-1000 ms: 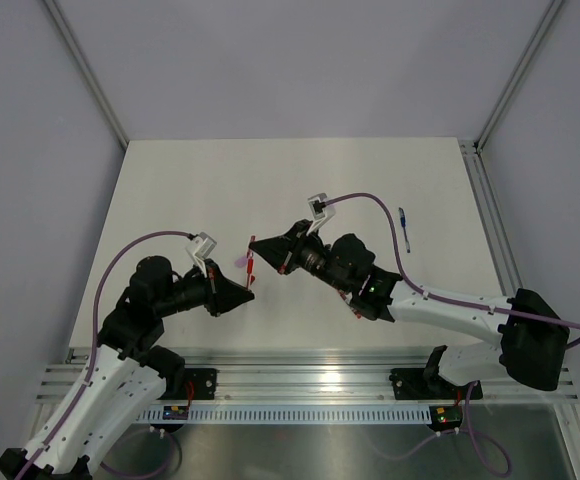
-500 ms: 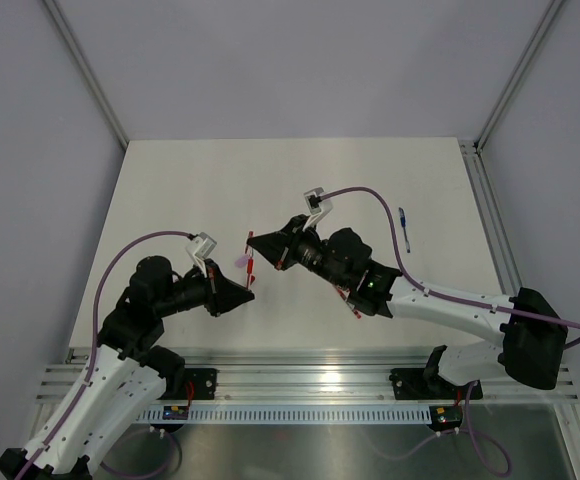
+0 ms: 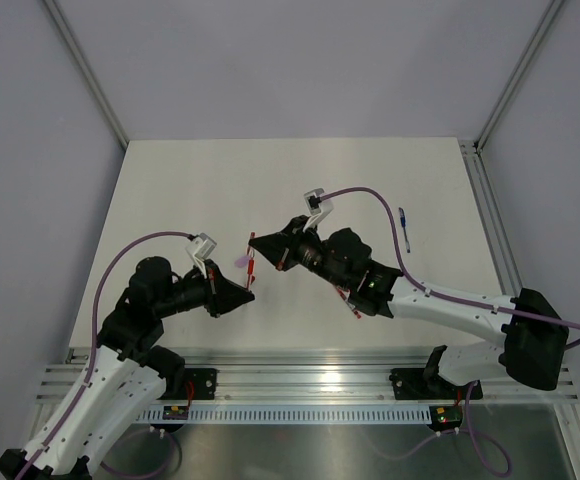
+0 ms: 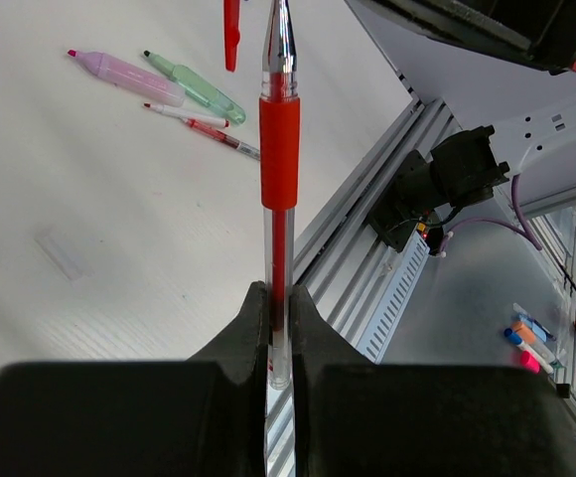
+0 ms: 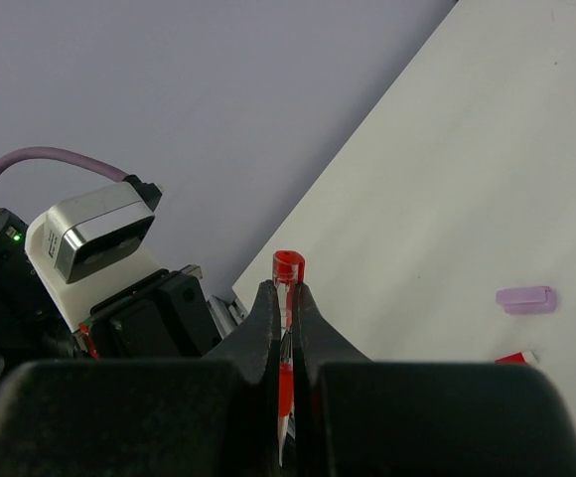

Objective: Insert the pens into the pen caps

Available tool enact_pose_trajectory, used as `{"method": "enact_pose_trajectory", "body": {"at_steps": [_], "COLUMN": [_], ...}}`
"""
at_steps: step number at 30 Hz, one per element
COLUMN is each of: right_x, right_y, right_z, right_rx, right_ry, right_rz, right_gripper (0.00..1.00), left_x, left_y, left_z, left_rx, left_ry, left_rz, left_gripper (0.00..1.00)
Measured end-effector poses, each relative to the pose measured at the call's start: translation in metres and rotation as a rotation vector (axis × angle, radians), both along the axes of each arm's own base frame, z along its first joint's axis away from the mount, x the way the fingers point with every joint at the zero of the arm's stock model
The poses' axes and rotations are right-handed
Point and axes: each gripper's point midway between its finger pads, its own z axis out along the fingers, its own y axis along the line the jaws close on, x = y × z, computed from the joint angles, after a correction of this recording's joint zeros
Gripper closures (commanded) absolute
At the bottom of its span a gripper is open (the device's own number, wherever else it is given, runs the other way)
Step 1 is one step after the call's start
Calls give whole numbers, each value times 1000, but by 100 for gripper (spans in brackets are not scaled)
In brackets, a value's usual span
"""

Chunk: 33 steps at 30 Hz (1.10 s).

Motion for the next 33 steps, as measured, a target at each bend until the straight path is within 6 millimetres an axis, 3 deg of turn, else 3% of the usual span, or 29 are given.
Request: {"method": "enact_pose_trajectory", "body": {"at_steps": [12, 33], "right_x": [11, -4], "right_y": [-8, -5], "right_z": [2, -3], "right_rx": [8, -1], "right_ry": [7, 34], "right_rz": [-21, 63], "right_gripper": [100, 100], "left_x": [-1, -1], "left_y": [-1, 0], "left_z": [0, 0], "left_rx": [-2, -1], "left_ry": [1, 1], "left_rz": [-6, -5], "left_gripper": [100, 100]}}
